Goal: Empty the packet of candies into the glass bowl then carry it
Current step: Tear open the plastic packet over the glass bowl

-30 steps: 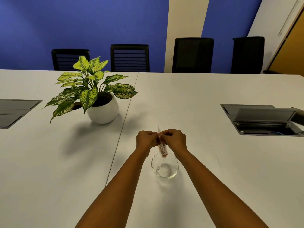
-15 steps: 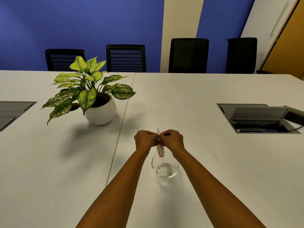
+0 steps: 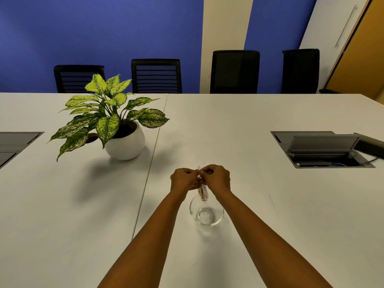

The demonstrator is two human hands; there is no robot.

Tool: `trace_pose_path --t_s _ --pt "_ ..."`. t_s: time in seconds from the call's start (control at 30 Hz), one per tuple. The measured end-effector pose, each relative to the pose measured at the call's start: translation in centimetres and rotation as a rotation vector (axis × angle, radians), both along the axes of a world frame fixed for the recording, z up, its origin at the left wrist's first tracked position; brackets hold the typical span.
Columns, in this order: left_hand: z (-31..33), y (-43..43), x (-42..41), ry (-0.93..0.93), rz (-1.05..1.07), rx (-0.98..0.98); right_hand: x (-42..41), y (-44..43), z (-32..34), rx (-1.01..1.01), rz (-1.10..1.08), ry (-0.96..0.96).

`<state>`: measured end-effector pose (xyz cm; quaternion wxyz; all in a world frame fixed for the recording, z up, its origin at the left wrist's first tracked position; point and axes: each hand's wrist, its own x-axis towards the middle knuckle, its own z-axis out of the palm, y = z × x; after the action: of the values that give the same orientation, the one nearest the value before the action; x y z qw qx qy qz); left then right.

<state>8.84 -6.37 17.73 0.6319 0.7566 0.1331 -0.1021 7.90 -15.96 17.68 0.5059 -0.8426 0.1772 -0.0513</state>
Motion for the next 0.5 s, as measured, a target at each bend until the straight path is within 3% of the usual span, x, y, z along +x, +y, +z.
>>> trace_pose_path --t_s 0.27,0.5 --pt "-0.49 -0.32 0.07 -0.023 0.081 -0.031 -0.24 -0.1 -0.08 -0.03 0.013 -0.019" --pt "-0.45 -0.73 0.05 -0.063 0.096 0.081 -0.24 -0.43 -0.26 -0.069 0.016 -0.013"
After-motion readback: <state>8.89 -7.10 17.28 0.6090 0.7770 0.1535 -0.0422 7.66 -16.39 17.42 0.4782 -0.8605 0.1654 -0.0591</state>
